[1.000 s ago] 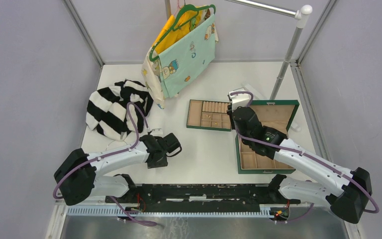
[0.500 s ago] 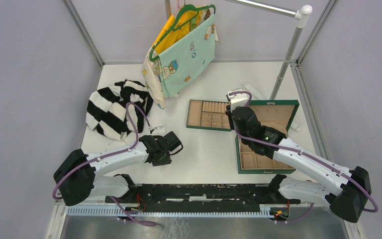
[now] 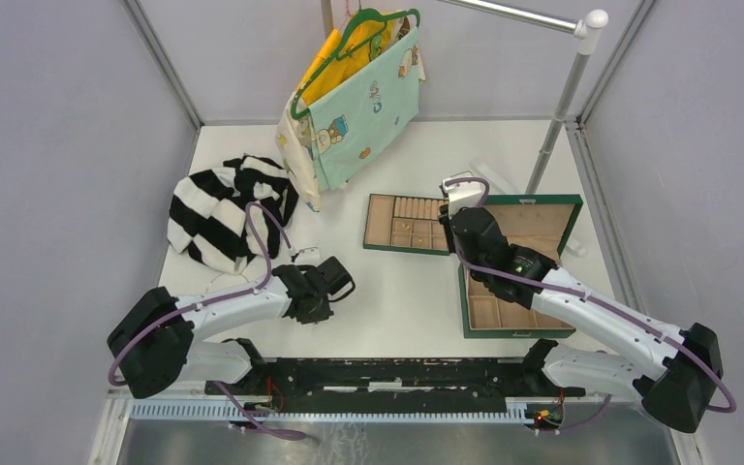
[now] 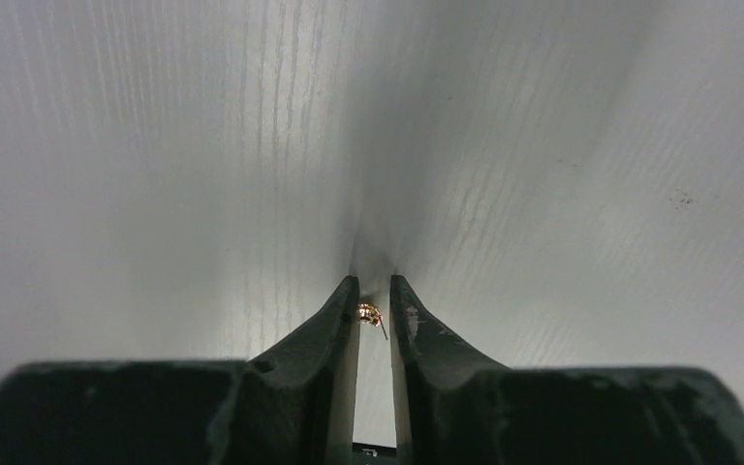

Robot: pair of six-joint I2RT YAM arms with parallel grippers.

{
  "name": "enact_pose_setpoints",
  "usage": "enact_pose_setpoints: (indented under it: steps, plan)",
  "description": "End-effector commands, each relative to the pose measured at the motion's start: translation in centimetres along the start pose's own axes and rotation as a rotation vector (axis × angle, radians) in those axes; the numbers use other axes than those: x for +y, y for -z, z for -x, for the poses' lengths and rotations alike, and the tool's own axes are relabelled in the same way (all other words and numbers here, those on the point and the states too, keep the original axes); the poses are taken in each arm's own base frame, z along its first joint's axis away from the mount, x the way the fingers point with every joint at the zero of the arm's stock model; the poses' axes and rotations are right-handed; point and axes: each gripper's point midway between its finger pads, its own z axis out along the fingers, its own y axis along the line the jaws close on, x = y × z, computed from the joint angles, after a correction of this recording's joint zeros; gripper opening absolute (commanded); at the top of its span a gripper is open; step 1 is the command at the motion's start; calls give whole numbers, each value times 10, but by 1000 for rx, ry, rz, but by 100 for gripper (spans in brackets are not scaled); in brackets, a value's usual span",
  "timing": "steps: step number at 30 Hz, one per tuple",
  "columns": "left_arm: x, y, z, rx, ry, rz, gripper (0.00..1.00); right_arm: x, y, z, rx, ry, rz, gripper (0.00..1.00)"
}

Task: Organize the mixed jewelry

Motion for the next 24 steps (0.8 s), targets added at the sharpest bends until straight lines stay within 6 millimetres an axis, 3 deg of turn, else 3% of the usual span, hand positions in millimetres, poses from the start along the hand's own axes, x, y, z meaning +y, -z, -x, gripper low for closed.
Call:
enact_pose_setpoints:
  steps: [1, 5, 10, 24]
  plan:
    - [0, -2, 7, -25, 4, 13, 24, 3, 2, 23, -58, -43, 10, 31]
    - [0, 0, 7, -18, -6, 19, 23, 3, 1, 23, -57, -42, 9, 30]
    - [1, 6, 8, -19, -7, 10, 30, 5, 0, 22, -53, -39, 14, 30]
    - [1, 16, 16, -37, -47, 3, 27, 9, -2, 21, -48, -42, 27, 30]
